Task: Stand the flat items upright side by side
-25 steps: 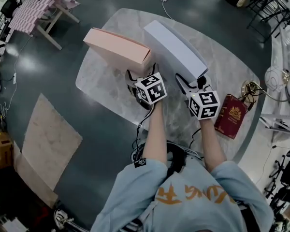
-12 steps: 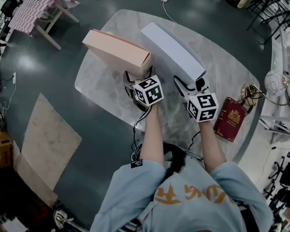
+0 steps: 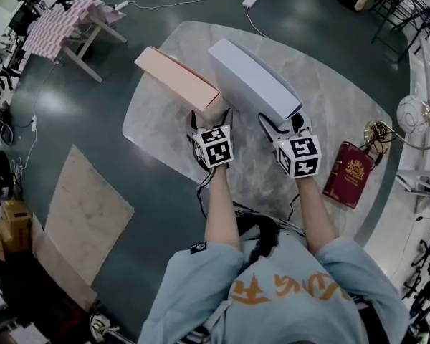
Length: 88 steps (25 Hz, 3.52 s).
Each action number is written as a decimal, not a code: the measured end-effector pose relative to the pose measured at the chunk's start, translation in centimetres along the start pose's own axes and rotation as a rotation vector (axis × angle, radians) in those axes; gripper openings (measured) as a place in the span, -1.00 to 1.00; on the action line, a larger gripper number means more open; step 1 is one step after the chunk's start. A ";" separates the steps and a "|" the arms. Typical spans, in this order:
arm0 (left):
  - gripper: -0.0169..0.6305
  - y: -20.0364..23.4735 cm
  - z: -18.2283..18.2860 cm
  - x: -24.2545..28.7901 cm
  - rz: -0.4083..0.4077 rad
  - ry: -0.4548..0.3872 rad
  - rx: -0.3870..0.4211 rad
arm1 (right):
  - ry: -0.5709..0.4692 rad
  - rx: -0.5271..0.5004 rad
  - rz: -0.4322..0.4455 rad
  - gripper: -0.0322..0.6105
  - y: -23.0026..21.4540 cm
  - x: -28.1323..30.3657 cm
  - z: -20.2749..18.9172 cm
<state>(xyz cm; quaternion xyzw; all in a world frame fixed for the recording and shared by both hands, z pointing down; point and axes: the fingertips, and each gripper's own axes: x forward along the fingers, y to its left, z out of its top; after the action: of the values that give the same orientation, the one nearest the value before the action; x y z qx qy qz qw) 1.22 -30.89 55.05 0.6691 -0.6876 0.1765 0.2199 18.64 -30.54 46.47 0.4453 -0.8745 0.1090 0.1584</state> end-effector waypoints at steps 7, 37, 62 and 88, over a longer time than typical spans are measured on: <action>0.54 -3.0 -1.1 -2.4 -0.168 0.011 0.122 | 0.015 0.019 -0.040 0.17 0.0 -1.0 -0.7; 0.35 -10.4 -4.2 -9.4 -0.747 0.024 0.437 | 0.034 0.138 -0.331 0.17 2.4 -8.1 -2.9; 0.37 -3.3 -3.9 -9.1 -0.967 0.061 0.516 | 0.106 0.341 -0.511 0.16 11.4 -5.0 -2.7; 0.33 -1.7 -3.3 -8.9 -0.950 0.017 0.413 | 0.140 0.326 -0.234 0.28 15.0 -4.2 -4.5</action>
<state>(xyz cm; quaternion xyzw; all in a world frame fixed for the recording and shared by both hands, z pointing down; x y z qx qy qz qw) 3.25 -21.72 52.90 0.9355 -0.2569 0.1946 0.1447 9.57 -17.18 48.33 0.5550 -0.7744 0.2604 0.1562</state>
